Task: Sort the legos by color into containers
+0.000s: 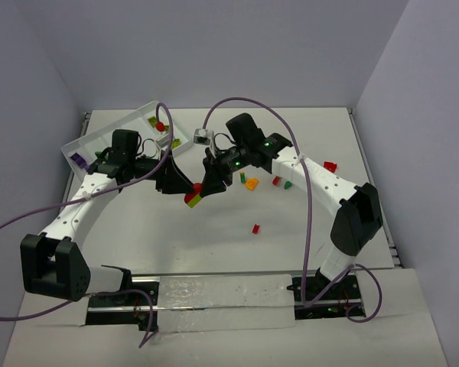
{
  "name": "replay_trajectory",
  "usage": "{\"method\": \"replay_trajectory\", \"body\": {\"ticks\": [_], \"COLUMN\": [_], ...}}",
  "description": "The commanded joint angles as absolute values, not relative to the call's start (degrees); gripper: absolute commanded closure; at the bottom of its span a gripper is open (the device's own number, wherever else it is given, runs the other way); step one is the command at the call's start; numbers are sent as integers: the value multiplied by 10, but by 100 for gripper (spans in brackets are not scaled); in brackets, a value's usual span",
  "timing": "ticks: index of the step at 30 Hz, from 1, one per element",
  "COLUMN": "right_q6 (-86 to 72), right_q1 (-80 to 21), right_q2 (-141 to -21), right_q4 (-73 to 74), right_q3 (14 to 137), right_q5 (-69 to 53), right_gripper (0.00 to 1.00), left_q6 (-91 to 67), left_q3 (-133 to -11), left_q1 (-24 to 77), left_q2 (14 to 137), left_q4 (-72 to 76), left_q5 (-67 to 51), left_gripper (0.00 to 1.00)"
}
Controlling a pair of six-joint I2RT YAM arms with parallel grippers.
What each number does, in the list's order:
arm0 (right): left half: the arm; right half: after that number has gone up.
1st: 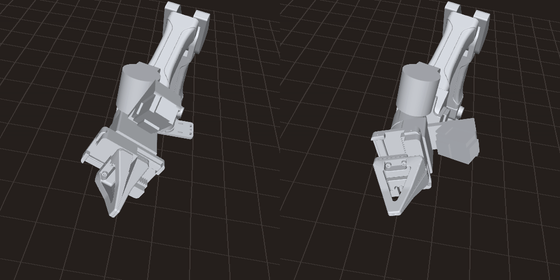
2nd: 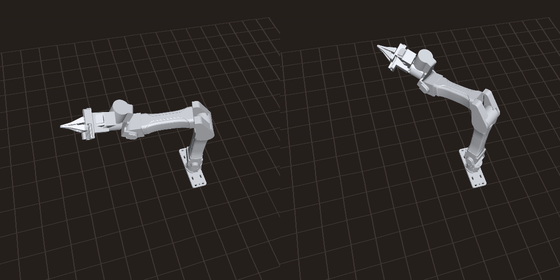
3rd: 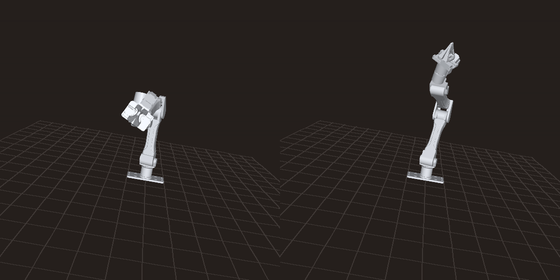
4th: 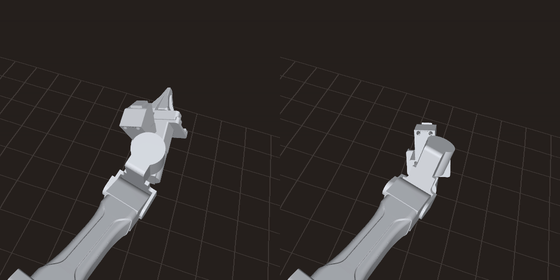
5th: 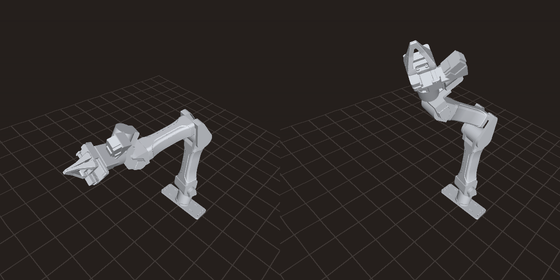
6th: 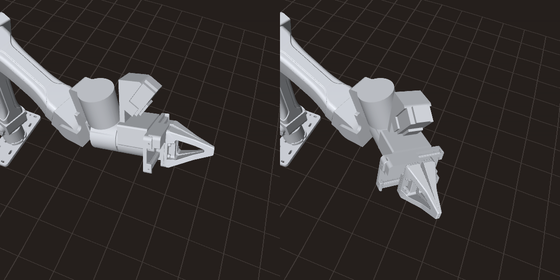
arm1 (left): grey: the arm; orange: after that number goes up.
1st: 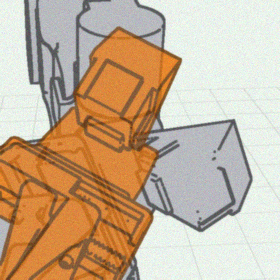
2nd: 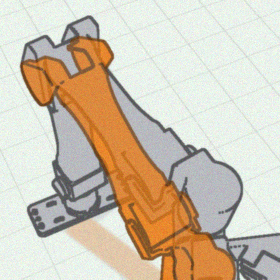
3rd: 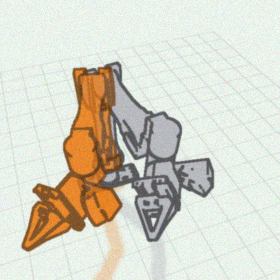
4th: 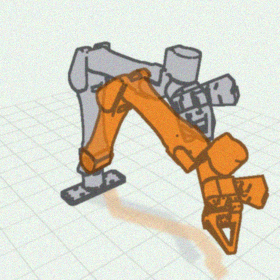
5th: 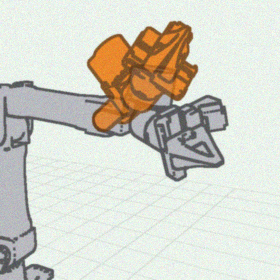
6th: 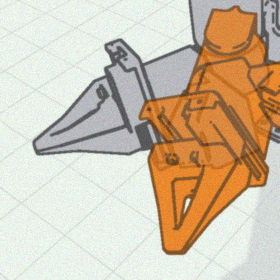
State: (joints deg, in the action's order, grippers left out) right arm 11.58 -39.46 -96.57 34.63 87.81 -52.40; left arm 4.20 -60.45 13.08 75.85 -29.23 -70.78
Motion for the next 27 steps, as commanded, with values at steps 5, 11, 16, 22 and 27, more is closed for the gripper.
{"method": "replay_trajectory", "body": {"ticks": [5, 11, 16, 22, 27], "right_q6": [121, 139, 149, 153, 152], "right_q1": [-387, -384, -385, -383, -380], "right_q2": [-944, -937, -938, -936, -940], "right_q4": [326, 336, 344, 349, 349], "right_q3": [890, 862, 855, 852, 856], "right_q5": [-540, -534, -530, -522, -512], "right_gripper": [100, 100, 100, 100, 100], "left_q6": [17, -56, -56, -20, -92], "left_q3": [-621, -641, -671, -694, -698], "left_q1": [116, 46, 3, -47, -55], "left_q2": [750, 751, 776, 794, 815], "left_q4": [-250, -187, -191, -202, -127], "left_q5": [-701, -699, -696, -598, -139], "left_gripper": [100, 100, 100, 100, 100]}}
